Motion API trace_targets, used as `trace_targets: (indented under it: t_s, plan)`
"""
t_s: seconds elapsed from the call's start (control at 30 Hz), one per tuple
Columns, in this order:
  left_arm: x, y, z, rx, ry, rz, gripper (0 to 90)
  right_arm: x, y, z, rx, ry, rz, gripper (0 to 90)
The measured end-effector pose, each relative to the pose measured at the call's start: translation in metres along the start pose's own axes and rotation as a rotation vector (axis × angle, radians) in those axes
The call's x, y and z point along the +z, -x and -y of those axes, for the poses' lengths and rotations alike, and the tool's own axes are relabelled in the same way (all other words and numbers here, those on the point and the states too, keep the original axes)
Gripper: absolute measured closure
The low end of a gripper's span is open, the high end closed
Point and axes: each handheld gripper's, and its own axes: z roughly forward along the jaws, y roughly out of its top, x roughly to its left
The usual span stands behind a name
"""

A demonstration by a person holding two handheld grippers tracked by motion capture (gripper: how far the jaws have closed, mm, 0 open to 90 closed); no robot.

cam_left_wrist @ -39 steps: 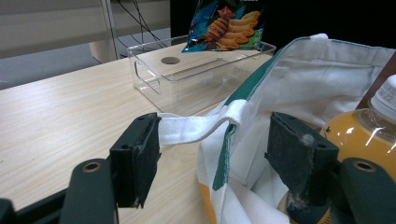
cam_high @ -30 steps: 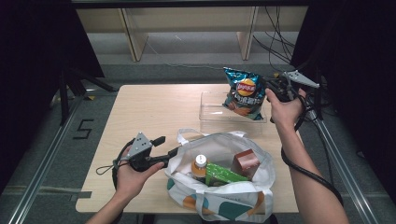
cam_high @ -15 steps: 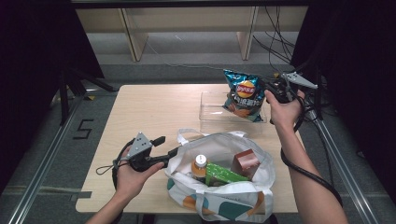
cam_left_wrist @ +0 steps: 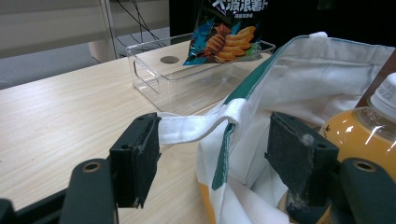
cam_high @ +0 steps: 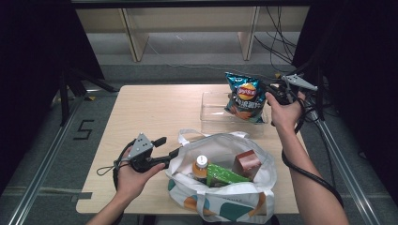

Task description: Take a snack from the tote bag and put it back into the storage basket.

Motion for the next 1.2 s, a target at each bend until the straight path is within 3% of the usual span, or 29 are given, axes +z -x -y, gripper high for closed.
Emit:
trace_targets:
  t_s: [0.27, 0.43, 0.53, 0.67, 0.87, 1.0, 1.07, 1.2]
  plan:
    - [0.000, 0.000, 0.000, 0.005, -0.003, 0.003, 33.9, 0.002, 0.000, 0.004, 0.017, 0.001, -0.009, 89.6]
    - [0.000, 0.000, 0.000, 0.005, -0.003, 0.003, 33.9, 0.002, 0.002, 0.005, -0.004, -0.013, 0.007, 89.6]
    - [0.001, 0.001, 0.000, 0.004, -0.003, 0.002, 33.9, 0.003, 0.001, 0.007, 0.020, -0.009, -0.004, 89.6]
    - [0.001, 0.001, 0.000, 0.003, -0.002, 0.003, 33.9, 0.004, 0.005, 0.009, -0.009, -0.022, 0.011, 89.6]
    - [0.001, 0.001, 0.000, 0.002, -0.003, 0.002, 33.9, 0.003, 0.004, 0.011, 0.022, -0.029, 0.013, 89.5]
    - [0.001, 0.001, 0.000, 0.001, -0.003, 0.003, 33.9, 0.004, 0.007, 0.013, -0.001, -0.025, 0.008, 89.5]
    - [0.001, 0.001, 0.000, 0.001, -0.002, 0.003, 33.9, 0.005, 0.005, 0.013, 0.019, -0.032, 0.021, 89.5]
    - [0.001, 0.001, 0.001, 0.000, -0.002, 0.003, 33.9, 0.006, 0.008, 0.016, 0.016, -0.027, 0.011, 89.5]
